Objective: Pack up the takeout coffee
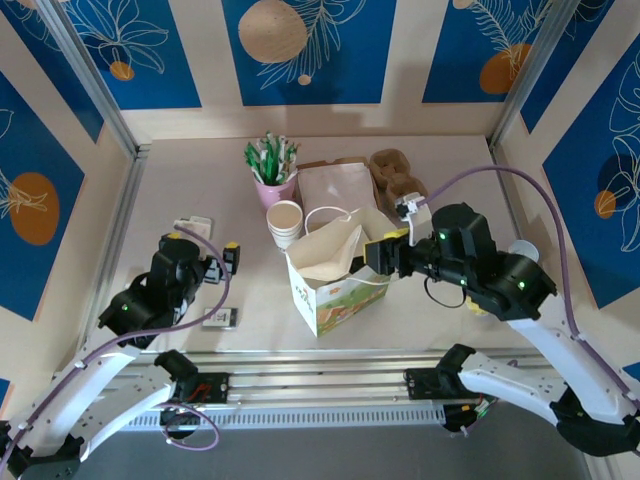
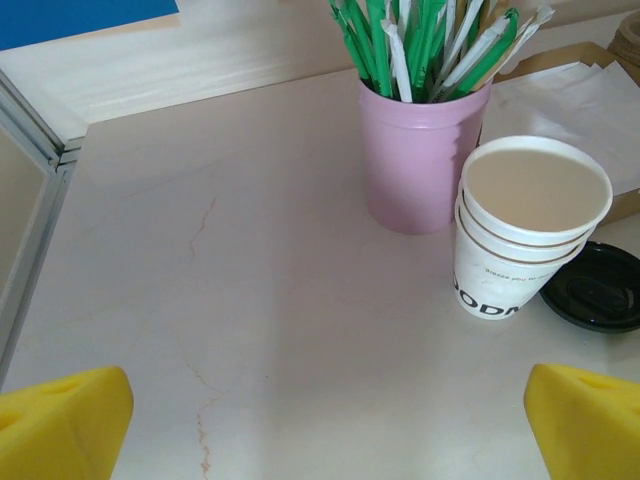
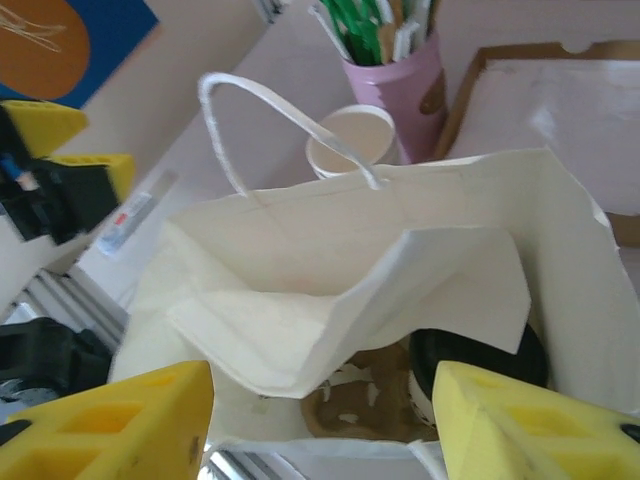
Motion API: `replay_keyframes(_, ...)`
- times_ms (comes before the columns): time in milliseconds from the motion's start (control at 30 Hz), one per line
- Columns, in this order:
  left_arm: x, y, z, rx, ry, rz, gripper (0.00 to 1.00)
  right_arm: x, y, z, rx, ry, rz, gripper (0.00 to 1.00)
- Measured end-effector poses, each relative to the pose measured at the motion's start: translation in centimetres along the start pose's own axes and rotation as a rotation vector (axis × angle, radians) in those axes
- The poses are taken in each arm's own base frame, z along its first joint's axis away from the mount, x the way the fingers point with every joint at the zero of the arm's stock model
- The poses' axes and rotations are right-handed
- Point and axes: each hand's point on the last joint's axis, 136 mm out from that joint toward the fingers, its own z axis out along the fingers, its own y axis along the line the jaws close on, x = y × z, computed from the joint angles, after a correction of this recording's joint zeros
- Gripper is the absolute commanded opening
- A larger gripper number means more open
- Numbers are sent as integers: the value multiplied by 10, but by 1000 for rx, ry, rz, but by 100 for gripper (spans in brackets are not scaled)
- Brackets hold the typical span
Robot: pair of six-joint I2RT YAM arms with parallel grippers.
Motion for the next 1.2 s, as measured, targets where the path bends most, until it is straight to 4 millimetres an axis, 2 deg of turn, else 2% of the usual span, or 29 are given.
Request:
replay_keyframes(100,1,-1,2,-1,1,-8,100,2,-19,18,86,20,-5,90)
replay_keyframes(167,5,-1,7,-7,15,-11,100,8,-44,26,159,16,5,99)
replay_keyframes(233,8,-1,12,-25,28,-11,100,10,-77,27,248,-14,43,99)
replay_keyframes(367,16,7,27,-105,54,3,100,9,-151,14,430,-141,173,99)
replay_keyframes(433,24,13,32,-147,73,19,100,13,-173,9,481,-204,214,99)
replay_keyframes(467,26,16,34,-168,76,23,100,17,-177,9,480,-225,229,99)
replay_keyframes(533,27,22,35,-204,72,22,100,17,-173,9,432,-255,245,99)
replay_keyframes(600,25,27,35,-230,60,13,100,7,-159,9,360,-286,234,99)
replay_keyframes(767,26,37,36,-273,40,-18,100,-38,-86,4,174,-289,80,99)
replay_keyframes(867,29,40,37,-282,47,-31,100,-54,-54,-5,99,-302,16,99)
replay_keyframes(967,31,40,39,-274,48,-45,100,-57,-51,-13,105,-306,-2,99)
replay_keyframes(1067,32,40,43,-273,47,-57,100,-58,-58,-20,131,-322,-9,99)
replay_keyframes(1133,33,42,46,-280,53,-61,100,-59,-72,-25,176,-353,-3,99)
replay_keyframes(1200,35,45,49,-292,63,-67,100,-56,-96,-28,242,-384,25,99)
